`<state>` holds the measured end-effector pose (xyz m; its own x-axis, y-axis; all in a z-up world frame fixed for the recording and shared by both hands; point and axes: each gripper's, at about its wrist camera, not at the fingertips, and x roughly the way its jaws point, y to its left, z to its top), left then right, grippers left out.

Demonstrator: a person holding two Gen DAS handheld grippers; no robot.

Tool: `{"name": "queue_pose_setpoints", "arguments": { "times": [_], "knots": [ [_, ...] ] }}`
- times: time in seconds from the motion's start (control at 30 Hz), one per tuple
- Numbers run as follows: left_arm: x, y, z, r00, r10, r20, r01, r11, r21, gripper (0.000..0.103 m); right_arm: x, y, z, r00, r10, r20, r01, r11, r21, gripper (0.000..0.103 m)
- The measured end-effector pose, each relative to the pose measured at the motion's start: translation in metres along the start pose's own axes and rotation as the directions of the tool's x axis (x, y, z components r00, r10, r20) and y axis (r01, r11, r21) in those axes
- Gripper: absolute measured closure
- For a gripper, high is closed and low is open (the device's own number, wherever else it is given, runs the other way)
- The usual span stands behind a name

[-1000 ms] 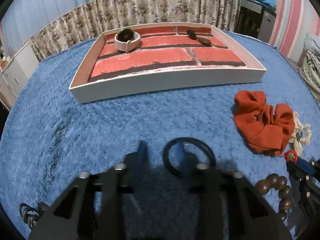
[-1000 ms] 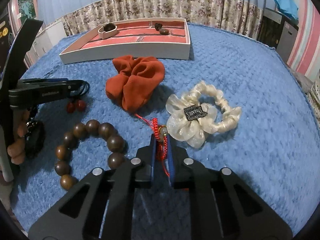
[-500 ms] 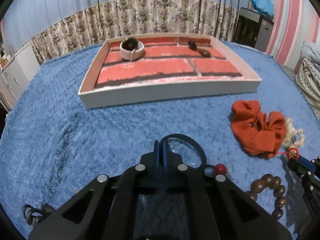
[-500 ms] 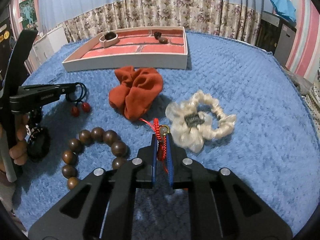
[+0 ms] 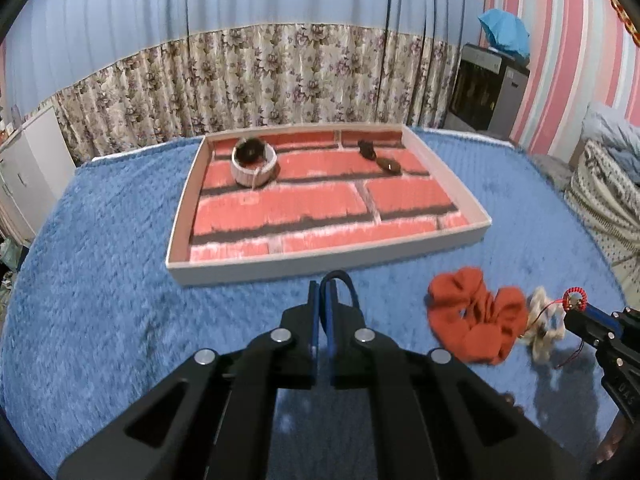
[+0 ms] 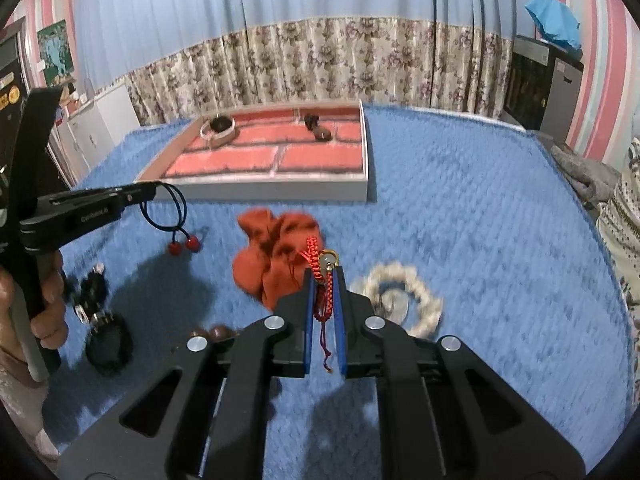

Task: Organize jewelry
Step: 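Carry hair tie with left tool while right tool carries red charm into tray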

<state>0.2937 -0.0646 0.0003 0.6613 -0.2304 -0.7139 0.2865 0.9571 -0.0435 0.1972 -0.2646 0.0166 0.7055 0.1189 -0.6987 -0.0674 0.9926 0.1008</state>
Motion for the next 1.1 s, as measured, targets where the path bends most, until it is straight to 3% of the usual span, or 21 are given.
{"name": "queue_pose_setpoints", "arguments": {
  "times": [0.3,0.53,0.73,1.1],
  "knots": [
    [0.027,0.030,0.061,1.000,0.000,-0.017,-0.001,0.998,-0.055,0.100,0.031,-0.006,0.078,0.998,-0.022,0.052,0.021,1.000,0.018,0.093],
    [0.076,0.046,0.091,0.997,0.043,-0.063,-0.047,0.997,-0.062,0.100,0.097,-0.009,0.134,0.999,-0.042,0.022,0.042,0.999,0.024,0.093],
    [0.122,0.057,0.100,0.989,0.089,-0.121,-0.096,0.994,-0.056,0.100,0.153,-0.007,0.151,0.998,-0.065,-0.023,0.065,0.998,0.003,0.093],
    [0.154,0.064,0.102,0.978,0.130,-0.161,-0.140,0.989,-0.050,0.100,0.207,-0.009,0.161,0.992,-0.105,-0.076,0.106,0.994,0.009,0.093]
  ]
}}
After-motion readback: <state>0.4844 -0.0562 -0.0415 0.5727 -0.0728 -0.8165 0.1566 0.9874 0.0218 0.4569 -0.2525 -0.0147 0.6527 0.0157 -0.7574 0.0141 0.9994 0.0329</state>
